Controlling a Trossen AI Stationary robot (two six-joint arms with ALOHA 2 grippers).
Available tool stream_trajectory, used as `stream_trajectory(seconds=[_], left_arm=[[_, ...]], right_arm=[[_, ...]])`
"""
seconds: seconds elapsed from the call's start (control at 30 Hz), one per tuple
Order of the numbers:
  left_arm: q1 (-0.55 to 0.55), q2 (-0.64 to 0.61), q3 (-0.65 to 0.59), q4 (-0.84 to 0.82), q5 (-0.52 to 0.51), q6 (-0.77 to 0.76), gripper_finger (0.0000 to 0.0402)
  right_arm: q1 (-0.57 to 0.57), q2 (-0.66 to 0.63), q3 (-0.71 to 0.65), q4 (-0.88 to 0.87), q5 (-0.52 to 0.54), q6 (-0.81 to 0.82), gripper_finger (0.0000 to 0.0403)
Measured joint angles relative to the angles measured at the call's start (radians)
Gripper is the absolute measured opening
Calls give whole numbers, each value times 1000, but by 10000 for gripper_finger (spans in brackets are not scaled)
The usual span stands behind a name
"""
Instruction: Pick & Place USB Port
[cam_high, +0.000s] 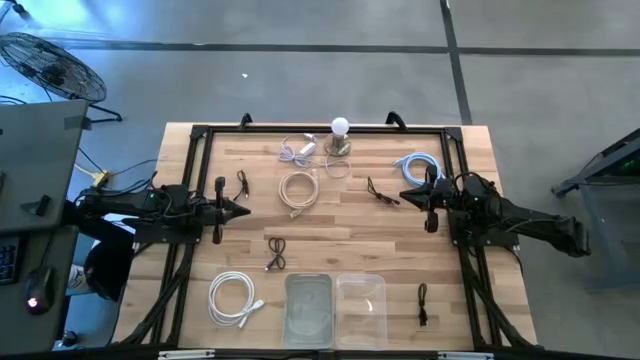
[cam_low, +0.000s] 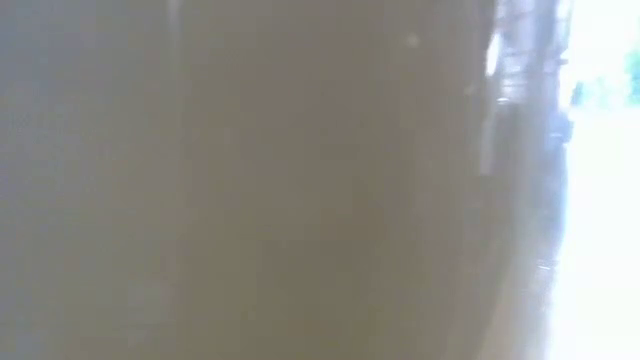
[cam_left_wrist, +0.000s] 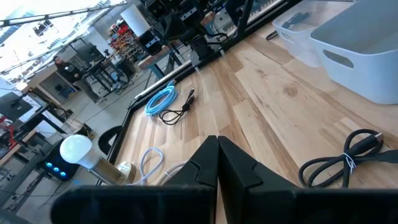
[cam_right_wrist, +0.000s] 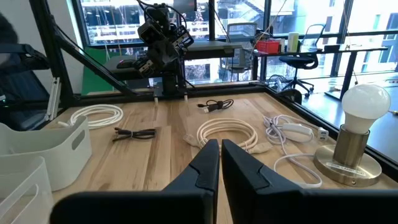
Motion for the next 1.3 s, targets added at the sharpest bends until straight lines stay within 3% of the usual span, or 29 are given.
stream_trajectory(seconds=[1.3], left_arm=[[0,0,0,-3,-35,0,0]], right_arm=[[0,0,0,0,0,0,12]])
